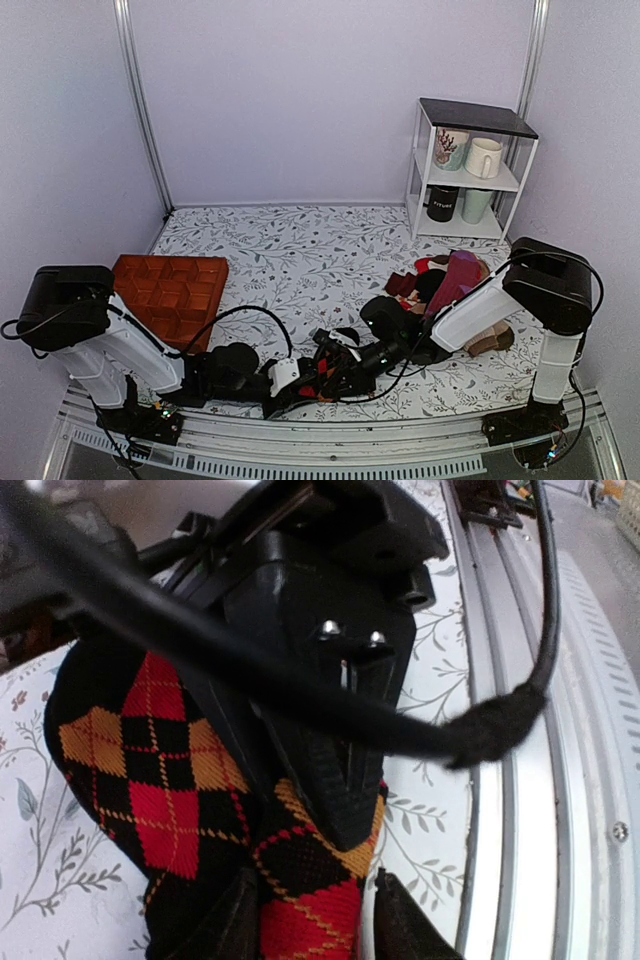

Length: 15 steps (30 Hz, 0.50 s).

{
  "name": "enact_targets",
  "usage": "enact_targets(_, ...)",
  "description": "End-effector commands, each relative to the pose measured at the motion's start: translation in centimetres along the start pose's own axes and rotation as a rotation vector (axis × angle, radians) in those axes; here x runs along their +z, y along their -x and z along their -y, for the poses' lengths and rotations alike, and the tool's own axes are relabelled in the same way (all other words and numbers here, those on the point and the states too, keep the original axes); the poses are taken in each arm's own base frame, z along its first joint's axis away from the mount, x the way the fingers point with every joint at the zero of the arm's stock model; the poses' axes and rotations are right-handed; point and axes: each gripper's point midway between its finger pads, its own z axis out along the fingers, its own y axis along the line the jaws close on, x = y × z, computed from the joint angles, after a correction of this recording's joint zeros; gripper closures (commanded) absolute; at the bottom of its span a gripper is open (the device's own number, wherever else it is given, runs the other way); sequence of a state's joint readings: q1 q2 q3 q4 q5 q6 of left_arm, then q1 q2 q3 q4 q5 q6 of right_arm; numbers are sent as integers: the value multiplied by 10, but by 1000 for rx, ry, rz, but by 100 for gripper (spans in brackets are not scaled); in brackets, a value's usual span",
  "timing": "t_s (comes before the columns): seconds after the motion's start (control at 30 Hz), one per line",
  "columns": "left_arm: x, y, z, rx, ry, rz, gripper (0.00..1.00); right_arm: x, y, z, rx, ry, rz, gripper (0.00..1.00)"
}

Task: Roll the socks
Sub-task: Roll the sock at the center of the board.

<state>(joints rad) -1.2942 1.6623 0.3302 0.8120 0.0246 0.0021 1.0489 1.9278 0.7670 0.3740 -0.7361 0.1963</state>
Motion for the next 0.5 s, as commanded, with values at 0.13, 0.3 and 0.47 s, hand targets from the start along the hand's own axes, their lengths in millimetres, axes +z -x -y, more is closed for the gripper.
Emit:
enact_targets(0.13,-17,-22,11,-23,-18,-37,53,-4,-112,48,274,-199,-306,96)
enact_targets(0.3,-13,-22,9,4,-5,-45,55,-3,-110,49,271,-200,-310,96)
enact_targets(0.47,-2,-25,12,6,-23,-62,59,-3,-110,50,273,-201,-311,96)
